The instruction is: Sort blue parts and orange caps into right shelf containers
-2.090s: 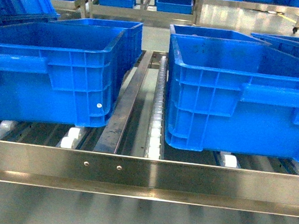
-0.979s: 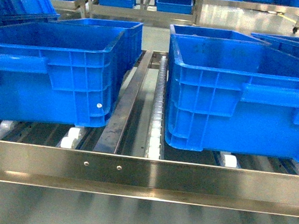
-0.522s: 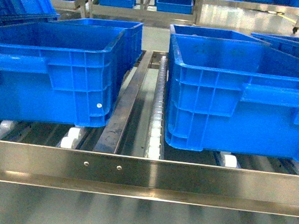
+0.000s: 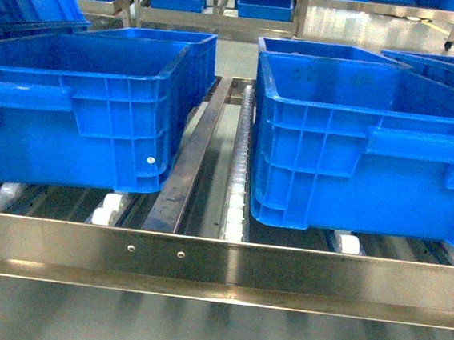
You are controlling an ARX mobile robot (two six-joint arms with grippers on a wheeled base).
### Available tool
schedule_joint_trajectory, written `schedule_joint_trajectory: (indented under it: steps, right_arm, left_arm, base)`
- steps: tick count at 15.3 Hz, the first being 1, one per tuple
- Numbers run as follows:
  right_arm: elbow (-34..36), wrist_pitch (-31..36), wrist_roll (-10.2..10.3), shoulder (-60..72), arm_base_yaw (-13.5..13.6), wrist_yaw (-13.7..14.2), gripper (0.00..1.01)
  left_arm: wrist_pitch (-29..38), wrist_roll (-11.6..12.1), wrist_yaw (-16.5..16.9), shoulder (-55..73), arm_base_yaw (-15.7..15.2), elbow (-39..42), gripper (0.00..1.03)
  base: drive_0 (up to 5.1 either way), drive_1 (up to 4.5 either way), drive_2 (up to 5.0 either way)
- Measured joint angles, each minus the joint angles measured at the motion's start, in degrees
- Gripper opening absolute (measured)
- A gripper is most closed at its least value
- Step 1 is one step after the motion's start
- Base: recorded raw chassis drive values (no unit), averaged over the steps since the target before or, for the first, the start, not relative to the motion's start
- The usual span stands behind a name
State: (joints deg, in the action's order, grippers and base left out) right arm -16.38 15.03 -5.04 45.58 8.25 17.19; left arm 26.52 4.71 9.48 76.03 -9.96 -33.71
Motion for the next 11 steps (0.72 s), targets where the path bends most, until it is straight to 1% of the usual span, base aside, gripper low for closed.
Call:
schedule_joint_trajectory:
  steps: [2,3,4,5,6,7,8,9,10,11]
  right_arm:
    - [0.0,0.0,0.0,0.0,0.0,0.0,0.43]
    - [0.5,2.6,-0.3,0.2,-0.3,-1.2,0.43]
    - [0.8,8.2,-0.7,1.4,-1.7,-5.0,0.43]
    - [-0.6,9.9,-0.3,3.6,-2.9,-7.3,0.43]
    - [-3.7,15.1,-0.1,9.3,-4.3,-9.6,0.43]
    - [-25.1,27.0,0.6,37.0,-7.3,-14.5,0.44]
    - [-33.7,25.7,0.5,46.1,-7.5,-17.5,0.57]
    - [-38.4,26.6,-0.3,52.4,-7.0,-14.3,0.68]
    - [-36.7,26.9,0.7,53.1,-6.6,-12.5,0.81]
    - [-25.0,30.1,3.3,41.2,-6.0,-11.4,1.0]
  left_arm:
    - [0.0,0.0,0.0,0.0,0.0,0.0,0.43]
    - [0.0,0.0,0.0,0.0,0.0,0.0,0.43]
    - [0.0,0.0,0.0,0.0,0.0,0.0,0.43]
    - [0.0,0.0,0.0,0.0,0.0,0.0,0.43]
    - [0.0,0.0,0.0,0.0,0.0,0.0,0.43]
    - [0.0,0.0,0.0,0.0,0.0,0.0,0.43]
    - [0.0,0.0,0.0,0.0,0.0,0.0,0.43]
    - [0.0,0.0,0.0,0.0,0.0,0.0,0.43]
    - [0.0,0.0,0.0,0.0,0.0,0.0,0.43]
    - [0.0,0.0,0.0,0.0,0.0,0.0,0.43]
  base:
    - [0.0,0.0,0.0]
    - [0.0,0.0,0.0]
    - [0.0,0.0,0.0]
    - [0.0,0.0,0.0]
    - [0.0,0.0,0.0]
    - [0.0,0.0,0.0]
    - [0.0,0.0,0.0]
    - [0.0,0.0,0.0]
    - [0.0,0.0,0.0]
    - [0.0,0.0,0.0]
